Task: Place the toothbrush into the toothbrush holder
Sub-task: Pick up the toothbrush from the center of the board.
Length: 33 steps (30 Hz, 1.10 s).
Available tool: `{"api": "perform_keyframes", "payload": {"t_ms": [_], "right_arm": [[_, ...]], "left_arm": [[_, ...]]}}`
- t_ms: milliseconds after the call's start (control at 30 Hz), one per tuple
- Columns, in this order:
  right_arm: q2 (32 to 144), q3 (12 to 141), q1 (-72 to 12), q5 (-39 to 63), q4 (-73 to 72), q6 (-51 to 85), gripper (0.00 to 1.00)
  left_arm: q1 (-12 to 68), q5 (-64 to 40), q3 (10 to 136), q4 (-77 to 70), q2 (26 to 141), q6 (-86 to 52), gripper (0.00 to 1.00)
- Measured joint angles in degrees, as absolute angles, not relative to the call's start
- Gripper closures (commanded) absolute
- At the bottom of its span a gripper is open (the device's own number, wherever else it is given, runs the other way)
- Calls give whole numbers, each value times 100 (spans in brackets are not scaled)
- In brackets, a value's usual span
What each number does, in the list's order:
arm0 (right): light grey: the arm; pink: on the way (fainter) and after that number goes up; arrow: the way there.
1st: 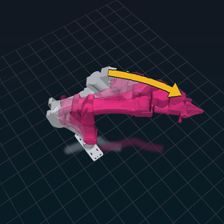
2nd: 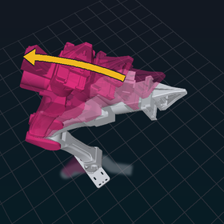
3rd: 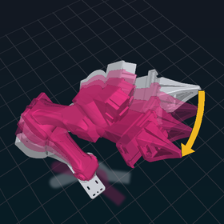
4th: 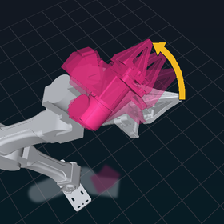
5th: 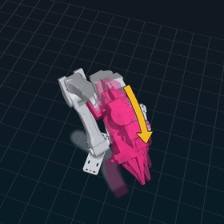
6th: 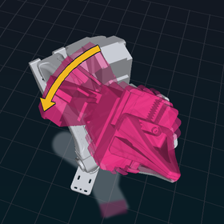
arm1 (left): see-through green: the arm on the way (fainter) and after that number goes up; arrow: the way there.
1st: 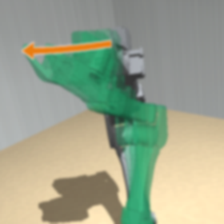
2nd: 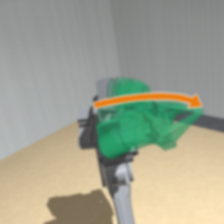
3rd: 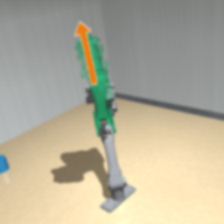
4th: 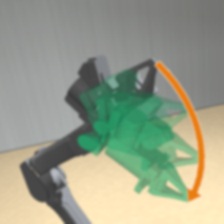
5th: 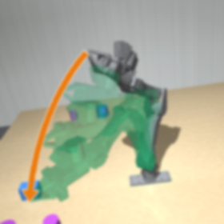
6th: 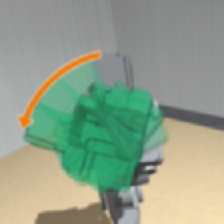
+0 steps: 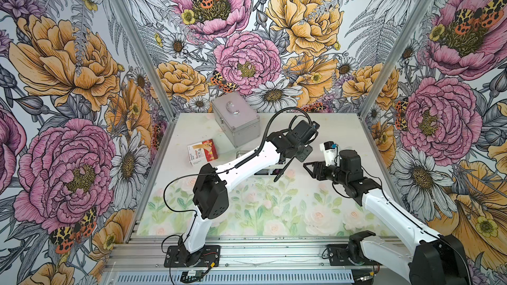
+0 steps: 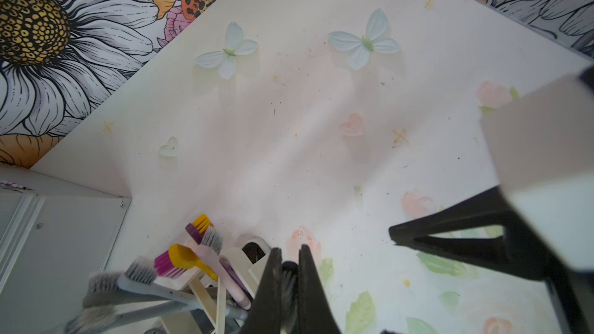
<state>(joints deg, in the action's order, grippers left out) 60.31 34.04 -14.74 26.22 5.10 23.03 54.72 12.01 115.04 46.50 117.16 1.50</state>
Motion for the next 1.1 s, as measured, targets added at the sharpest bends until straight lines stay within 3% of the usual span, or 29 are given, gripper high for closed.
{"api": "perform_keyframes", "payload": {"t_ms": [567, 767, 833, 1100], "right_arm": [[5948, 3398, -1859, 2270, -460, 2499, 44], [6045, 3398, -1896, 2200, -711, 2589, 49], [6088, 3398, -1916, 2158, -764, 2606, 53], [6178, 3387, -1900, 1883, -884, 2655, 100]], "left_arm": [[5518, 867, 11673, 4661, 11716, -25, 100], [5542, 755, 11900, 4652, 11716, -128, 100], [5557, 711, 11928, 4652, 11716, -158, 100], [5564, 624, 11952, 4663, 11716, -235, 100]]}}
